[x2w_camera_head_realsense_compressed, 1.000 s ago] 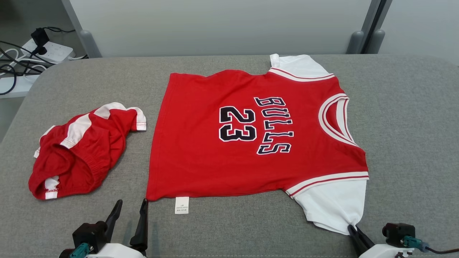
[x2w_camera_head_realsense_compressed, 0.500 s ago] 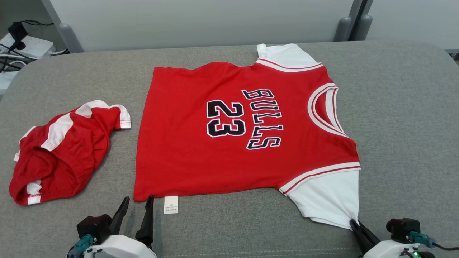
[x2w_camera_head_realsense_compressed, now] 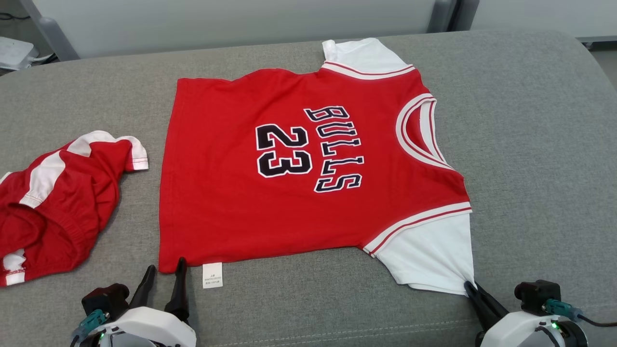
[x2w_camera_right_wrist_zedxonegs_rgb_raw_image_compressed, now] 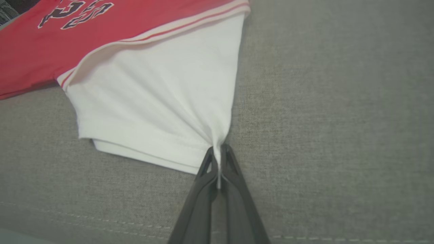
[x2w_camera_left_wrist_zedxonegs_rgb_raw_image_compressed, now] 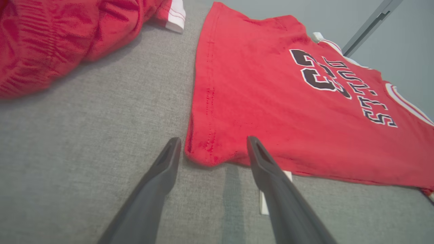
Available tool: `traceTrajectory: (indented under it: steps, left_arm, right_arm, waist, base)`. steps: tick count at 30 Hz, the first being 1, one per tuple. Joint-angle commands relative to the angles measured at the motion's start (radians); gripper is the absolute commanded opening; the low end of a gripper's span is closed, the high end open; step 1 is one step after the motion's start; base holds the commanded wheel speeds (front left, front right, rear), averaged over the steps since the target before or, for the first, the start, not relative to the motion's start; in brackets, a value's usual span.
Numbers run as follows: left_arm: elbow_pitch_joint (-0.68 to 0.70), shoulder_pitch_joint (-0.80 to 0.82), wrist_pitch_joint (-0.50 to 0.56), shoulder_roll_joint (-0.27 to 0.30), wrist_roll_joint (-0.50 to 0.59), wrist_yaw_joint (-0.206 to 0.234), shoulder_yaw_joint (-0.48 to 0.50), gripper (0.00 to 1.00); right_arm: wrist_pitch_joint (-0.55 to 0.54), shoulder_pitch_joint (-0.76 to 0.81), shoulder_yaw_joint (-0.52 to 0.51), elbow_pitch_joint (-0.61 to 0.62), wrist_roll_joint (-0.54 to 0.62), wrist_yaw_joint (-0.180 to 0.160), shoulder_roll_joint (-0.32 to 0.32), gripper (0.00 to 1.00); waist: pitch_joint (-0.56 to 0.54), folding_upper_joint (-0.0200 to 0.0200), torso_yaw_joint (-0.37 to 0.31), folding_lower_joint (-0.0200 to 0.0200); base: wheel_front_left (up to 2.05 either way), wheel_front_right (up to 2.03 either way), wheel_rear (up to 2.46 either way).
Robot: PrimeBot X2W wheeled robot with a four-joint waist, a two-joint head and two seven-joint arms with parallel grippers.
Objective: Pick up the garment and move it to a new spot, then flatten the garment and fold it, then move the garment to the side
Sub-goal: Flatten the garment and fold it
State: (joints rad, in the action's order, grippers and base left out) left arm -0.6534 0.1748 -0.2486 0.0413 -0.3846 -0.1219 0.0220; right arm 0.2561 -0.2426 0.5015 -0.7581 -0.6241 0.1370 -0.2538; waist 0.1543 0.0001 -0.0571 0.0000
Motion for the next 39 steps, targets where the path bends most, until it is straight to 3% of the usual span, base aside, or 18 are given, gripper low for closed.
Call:
traceTrajectory:
  steps: [1, 7, 8, 9, 10, 11, 22, 39]
  left_arm:
    - [-0.006, 0.043, -0.013, 0.009, -0.024, 0.003, 0.042, 1.0]
    - [-0.04, 0.067, -0.013, 0.009, -0.044, 0.0, 0.061, 1.0]
    - [-0.047, 0.073, -0.013, 0.009, -0.051, -0.001, 0.064, 0.85]
    - [-0.056, 0.078, -0.013, 0.009, -0.064, -0.002, 0.066, 0.49]
    - [-0.063, 0.084, -0.013, 0.009, -0.064, -0.003, 0.063, 0.38]
    - [-0.069, 0.089, -0.013, 0.009, -0.067, -0.004, 0.061, 0.0]
    - [-0.099, 0.077, -0.013, 0.009, -0.074, -0.008, 0.065, 0.0]
    - [-0.122, -0.026, -0.013, 0.01, -0.013, -0.009, 0.103, 0.0]
  right_arm:
    - [0.003, -0.01, 0.012, -0.001, 0.006, -0.006, -0.035, 0.0]
    - [0.004, -0.025, 0.008, 0.023, 0.019, -0.006, -0.033, 0.0]
    - [0.004, -0.028, 0.005, 0.028, 0.022, -0.006, -0.033, 0.0]
    - [0.004, -0.029, 0.004, 0.032, 0.025, -0.006, -0.033, 0.0]
    - [0.004, -0.03, 0.002, 0.035, 0.026, -0.006, -0.033, 0.0]
    - [0.005, -0.031, 0.001, 0.038, 0.028, -0.006, -0.033, 0.0]
    - [-0.001, -0.011, 0.016, 0.062, 0.025, -0.006, -0.037, 0.0]
    - [-0.073, 0.111, 0.1, 0.186, -0.051, -0.006, -0.103, 0.0]
  waist:
    - [0.008, -0.0001, -0.007, 0.0]
    - [0.025, -0.0001, -0.02, 0.0]
    - [0.029, -0.0001, -0.022, 0.0]
    - [0.031, -0.0001, -0.023, 0.0]
    - [0.034, -0.0001, -0.024, 0.0]
    - [0.037, -0.0001, -0.024, 0.0]
    - [-0.009, -0.0001, -0.02, 0.0]
    - [-0.12, -0.0001, -0.04, 0.0]
  base:
    - [0.0, 0.0, 0.0]
    - [0.0, 0.0, 0.0]
    - [0.0, 0.0, 0.0]
    - [0.0, 0.0, 0.0]
    - [0.0, 0.0, 0.0]
    - [0.0, 0.0, 0.0]
    - [0.0, 0.0, 0.0]
    - [0.0, 0.0, 0.0]
